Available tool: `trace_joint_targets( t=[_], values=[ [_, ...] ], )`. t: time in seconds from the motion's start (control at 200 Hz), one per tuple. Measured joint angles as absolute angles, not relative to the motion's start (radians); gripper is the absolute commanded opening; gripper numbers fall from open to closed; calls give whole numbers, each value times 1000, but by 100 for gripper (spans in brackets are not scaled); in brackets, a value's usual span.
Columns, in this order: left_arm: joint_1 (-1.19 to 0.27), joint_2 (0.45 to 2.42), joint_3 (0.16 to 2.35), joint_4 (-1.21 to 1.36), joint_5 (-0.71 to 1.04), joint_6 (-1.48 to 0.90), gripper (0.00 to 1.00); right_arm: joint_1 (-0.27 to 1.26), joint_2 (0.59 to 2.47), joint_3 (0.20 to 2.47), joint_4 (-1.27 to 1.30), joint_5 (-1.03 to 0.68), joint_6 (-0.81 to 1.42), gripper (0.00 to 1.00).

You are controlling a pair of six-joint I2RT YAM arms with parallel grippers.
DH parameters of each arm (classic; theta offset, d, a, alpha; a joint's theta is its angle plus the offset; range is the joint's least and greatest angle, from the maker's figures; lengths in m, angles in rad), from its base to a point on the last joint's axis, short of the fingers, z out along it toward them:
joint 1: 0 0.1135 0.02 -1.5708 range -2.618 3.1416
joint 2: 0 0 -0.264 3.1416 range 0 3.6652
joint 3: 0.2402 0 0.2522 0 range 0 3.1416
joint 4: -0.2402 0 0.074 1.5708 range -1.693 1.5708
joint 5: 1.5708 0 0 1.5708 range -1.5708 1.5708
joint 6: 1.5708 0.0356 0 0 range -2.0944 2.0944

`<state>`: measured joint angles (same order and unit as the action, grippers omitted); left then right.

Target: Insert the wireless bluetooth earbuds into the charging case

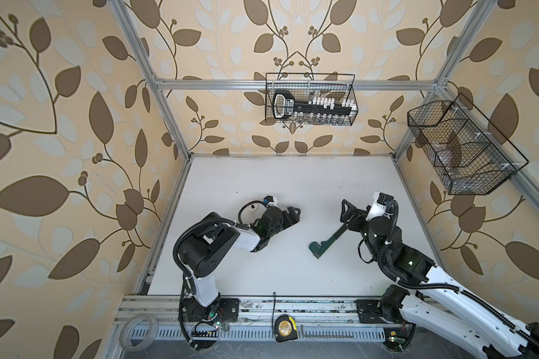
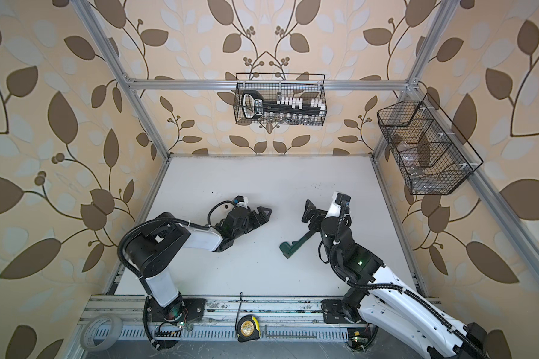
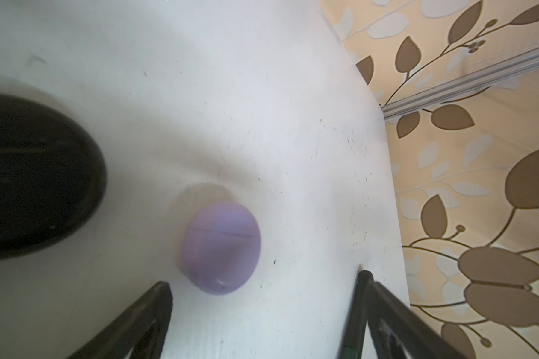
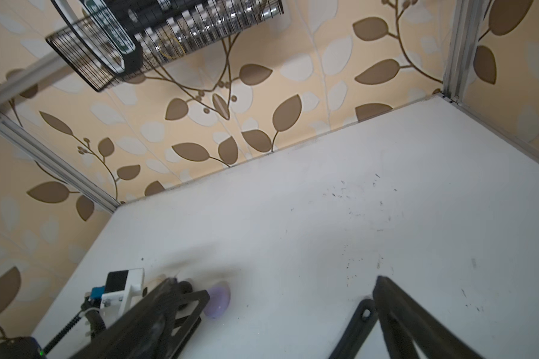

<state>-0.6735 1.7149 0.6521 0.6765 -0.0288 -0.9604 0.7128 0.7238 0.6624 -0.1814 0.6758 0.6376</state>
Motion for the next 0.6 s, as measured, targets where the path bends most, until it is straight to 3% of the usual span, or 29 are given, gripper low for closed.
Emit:
trace_joint_targets(
  t=[0.19, 0.38, 0.485, 0.6],
  values=[
    [-673, 1359, 659, 364, -130, -834, 99, 706, 737, 814, -244, 664, 667, 100],
    [-673, 1005, 667, 216, -423, -513, 99, 672, 798, 855, -141, 685, 496, 100],
    [-658, 928, 546, 303, -617, -300, 99, 578, 881, 763, 4, 735, 325, 100],
    [-577, 987, 409, 344, -772, -172, 99, 458, 990, 616, 93, 799, 222, 100]
  ],
)
